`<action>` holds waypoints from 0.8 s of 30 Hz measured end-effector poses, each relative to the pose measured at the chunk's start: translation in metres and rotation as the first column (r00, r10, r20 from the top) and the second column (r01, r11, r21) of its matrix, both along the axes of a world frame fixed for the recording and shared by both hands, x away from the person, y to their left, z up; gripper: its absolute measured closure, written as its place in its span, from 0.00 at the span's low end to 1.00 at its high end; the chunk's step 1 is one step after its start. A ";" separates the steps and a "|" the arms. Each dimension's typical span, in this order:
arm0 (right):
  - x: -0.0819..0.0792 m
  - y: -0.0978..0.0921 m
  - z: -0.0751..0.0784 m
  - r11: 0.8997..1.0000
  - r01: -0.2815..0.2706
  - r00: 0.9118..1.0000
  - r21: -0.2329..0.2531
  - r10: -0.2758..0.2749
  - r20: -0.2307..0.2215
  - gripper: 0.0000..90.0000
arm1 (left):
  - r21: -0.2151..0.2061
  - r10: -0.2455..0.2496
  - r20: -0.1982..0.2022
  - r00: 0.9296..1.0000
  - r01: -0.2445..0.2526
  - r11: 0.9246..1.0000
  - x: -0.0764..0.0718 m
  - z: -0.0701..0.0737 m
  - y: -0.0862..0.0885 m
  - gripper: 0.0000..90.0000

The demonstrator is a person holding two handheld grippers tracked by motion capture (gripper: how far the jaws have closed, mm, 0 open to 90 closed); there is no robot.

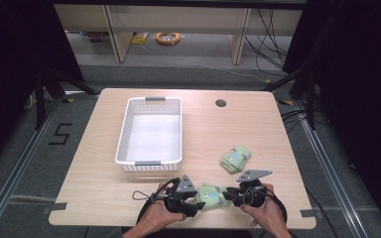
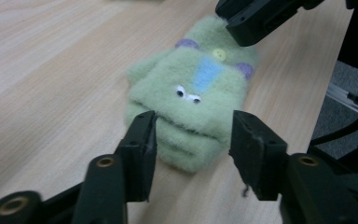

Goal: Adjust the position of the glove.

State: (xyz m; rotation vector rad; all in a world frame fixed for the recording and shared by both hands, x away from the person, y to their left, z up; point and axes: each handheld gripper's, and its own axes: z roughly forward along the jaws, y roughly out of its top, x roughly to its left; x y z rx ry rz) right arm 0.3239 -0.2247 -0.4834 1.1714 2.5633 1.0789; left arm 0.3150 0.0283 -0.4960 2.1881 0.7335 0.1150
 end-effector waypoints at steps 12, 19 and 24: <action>0.021 -0.025 0.027 1.000 0.002 0.994 -0.024 0.000 0.108 0.60 | -0.066 0.070 -0.013 0.997 -0.070 0.995 0.000 0.011 0.020 0.41; 0.045 -0.037 0.035 0.996 0.046 0.993 -0.075 -0.037 0.114 0.58 | -0.077 0.101 -0.022 0.995 -0.102 0.992 0.000 0.013 0.028 0.40; 0.067 -0.040 0.039 0.990 0.077 0.990 -0.117 -0.062 0.124 0.60 | -0.074 0.106 -0.018 0.994 -0.107 0.991 0.000 0.013 0.033 0.40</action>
